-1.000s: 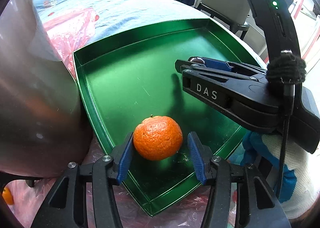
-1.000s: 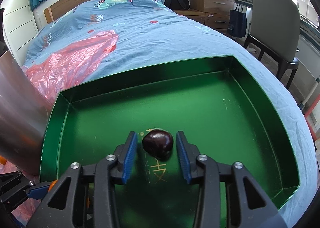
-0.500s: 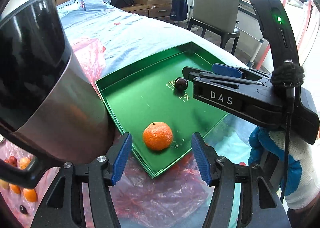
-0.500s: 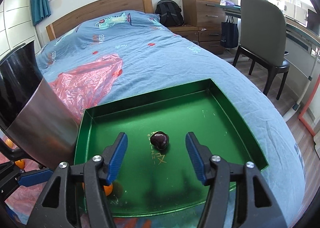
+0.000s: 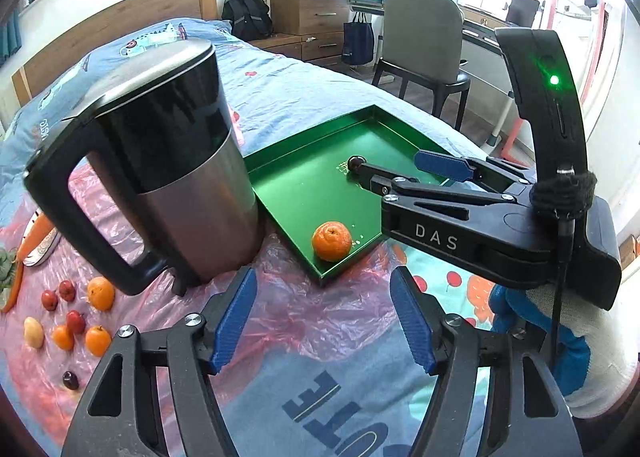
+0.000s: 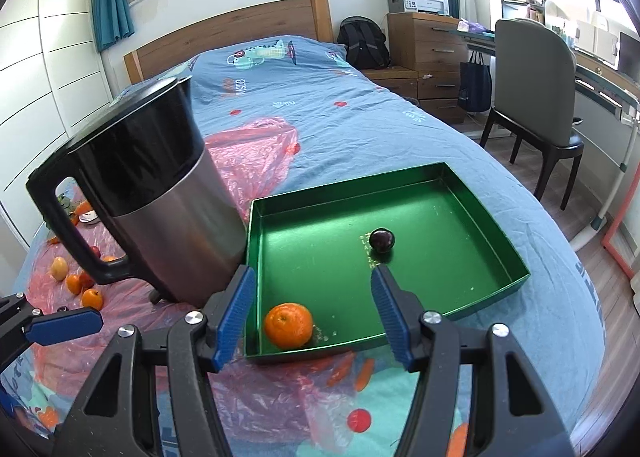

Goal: Organize fruits
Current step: 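Withdraw both open grippers from the tray back toward the fruits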

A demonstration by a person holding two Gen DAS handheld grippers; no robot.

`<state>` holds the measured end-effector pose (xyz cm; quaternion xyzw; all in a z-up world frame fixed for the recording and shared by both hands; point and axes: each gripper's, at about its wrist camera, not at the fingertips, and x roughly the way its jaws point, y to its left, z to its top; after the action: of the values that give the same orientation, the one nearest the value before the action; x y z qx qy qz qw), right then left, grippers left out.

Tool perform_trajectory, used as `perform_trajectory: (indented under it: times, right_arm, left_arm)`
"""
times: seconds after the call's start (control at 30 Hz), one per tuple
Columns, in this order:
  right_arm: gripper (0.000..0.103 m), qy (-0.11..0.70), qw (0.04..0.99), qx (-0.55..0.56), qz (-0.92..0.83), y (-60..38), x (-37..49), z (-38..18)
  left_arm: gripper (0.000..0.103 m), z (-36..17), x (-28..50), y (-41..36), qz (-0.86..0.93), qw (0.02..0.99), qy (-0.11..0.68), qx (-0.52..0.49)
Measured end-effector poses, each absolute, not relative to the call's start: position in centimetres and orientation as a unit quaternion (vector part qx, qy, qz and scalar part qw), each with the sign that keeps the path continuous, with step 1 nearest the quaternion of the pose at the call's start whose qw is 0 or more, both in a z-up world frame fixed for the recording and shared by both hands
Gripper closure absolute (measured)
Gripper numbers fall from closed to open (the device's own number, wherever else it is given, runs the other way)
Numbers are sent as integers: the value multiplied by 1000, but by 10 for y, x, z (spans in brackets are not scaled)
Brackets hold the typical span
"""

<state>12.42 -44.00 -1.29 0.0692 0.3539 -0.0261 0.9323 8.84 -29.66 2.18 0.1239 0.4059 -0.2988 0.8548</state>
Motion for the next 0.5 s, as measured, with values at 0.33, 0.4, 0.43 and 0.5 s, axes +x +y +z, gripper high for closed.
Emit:
perform_trajectory:
  times: [0.33, 0.4, 0.43, 0.5]
  right_arm:
    - [13, 359, 931, 59, -3, -391, 87, -5]
    - [13, 360, 931, 55, 6, -381, 78, -3]
    - [13, 360, 931, 55, 9, -376, 75, -3]
    - [13, 361, 931, 56, 16, -367, 69, -2]
  left_arm:
    - [35, 28, 52, -231, -263, 870, 404, 98]
    - [35, 27, 47, -216, -251, 874, 406, 91]
    - [35, 26, 47, -209, -245, 875, 407, 87]
    - [35, 25, 43, -194, -231, 880, 407, 83]
